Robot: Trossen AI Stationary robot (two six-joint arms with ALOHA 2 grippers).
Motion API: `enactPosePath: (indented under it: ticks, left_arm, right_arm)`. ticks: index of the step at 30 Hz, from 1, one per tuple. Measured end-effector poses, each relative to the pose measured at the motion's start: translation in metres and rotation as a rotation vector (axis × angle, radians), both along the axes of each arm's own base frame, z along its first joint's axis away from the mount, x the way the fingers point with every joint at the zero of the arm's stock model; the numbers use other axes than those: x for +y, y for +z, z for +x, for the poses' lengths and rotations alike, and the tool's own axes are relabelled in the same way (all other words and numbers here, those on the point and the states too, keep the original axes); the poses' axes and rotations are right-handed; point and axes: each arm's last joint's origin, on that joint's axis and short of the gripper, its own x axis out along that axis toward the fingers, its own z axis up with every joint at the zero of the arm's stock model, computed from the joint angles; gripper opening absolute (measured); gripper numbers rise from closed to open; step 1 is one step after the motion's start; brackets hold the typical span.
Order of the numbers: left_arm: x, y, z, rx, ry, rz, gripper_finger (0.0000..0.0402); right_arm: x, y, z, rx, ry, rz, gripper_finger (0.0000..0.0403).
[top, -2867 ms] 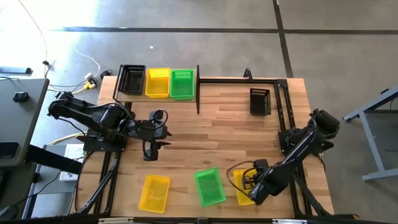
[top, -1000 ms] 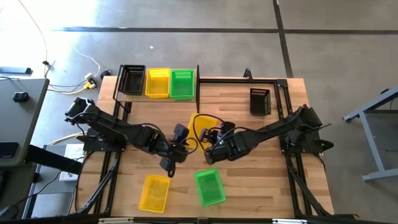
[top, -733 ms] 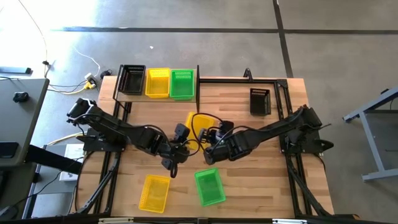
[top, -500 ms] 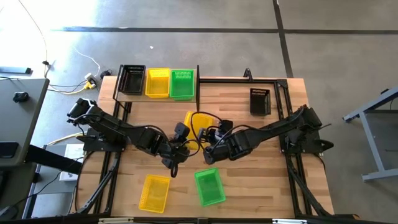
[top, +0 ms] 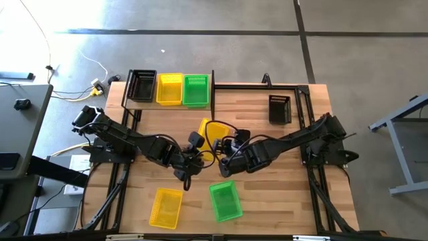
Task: Stack baskets on shelf by color
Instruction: Stack the right yellow basket on top of yellow basket on the shelf
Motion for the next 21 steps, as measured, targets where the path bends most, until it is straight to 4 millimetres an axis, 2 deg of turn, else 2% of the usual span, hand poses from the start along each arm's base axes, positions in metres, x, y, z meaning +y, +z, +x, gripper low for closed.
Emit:
enactPosePath:
  ticks: [11, 15, 21]
  left_arm:
    - [0.001, -0.002, -0.004, 0.053, -0.017, 0.012, 0.0001]
    - [0.005, -0.001, -0.005, 0.057, -0.008, 0.011, 0.0001]
    - [0.02, 0.01, -0.011, 0.039, 0.034, -0.003, 0.0001]
  right_arm:
    - [-0.002, 0.001, -0.003, 0.028, -0.002, -0.012, 0.0131]
    - [-0.003, 0.004, -0.007, 0.043, -0.001, -0.016, 0.0145]
    - [-0.008, 0.019, -0.022, 0.058, 0.002, -0.032, 0.0145]
